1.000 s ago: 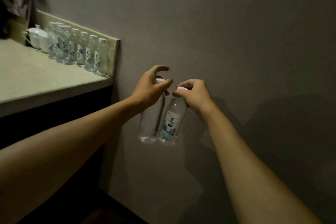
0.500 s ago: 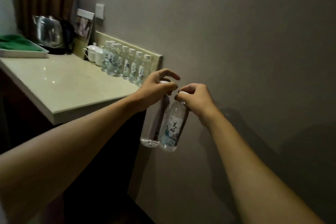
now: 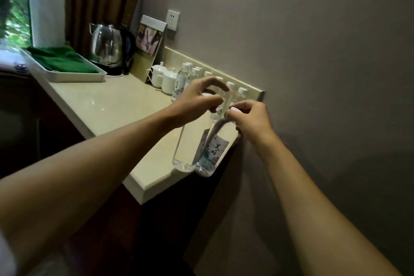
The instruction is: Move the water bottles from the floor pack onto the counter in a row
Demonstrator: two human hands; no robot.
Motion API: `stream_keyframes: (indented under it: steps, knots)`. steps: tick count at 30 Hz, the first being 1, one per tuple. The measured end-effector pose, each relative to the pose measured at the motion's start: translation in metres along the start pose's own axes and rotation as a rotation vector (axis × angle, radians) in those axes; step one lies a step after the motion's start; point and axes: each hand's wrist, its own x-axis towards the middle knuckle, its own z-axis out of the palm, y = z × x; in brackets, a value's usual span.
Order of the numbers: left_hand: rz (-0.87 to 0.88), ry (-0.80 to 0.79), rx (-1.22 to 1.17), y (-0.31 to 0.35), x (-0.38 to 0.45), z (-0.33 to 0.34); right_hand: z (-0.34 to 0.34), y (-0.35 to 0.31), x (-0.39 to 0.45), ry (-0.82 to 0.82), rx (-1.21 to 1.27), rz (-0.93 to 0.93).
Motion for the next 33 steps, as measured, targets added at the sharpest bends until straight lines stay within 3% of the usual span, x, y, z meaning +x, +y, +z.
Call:
stream_keyframes:
  steps: [14, 17, 27, 33]
  knots:
    - [0.061, 0.130, 0.084, -0.082, 0.054, -0.048, 0.079, 0.002, 0.069, 0.156, -0.025, -0.003]
    - [0.070, 0.120, 0.113, -0.090, 0.068, -0.047, 0.087, 0.008, 0.084, 0.234, -0.012, -0.007]
    - [0.067, 0.033, 0.302, -0.120, 0.100, -0.052, 0.107, 0.029, 0.124, 0.235, -0.066, -0.082]
    - [0.072, 0.063, 0.325, -0.125, 0.095, -0.056, 0.129, 0.039, 0.116, 0.475, -0.249, -0.234]
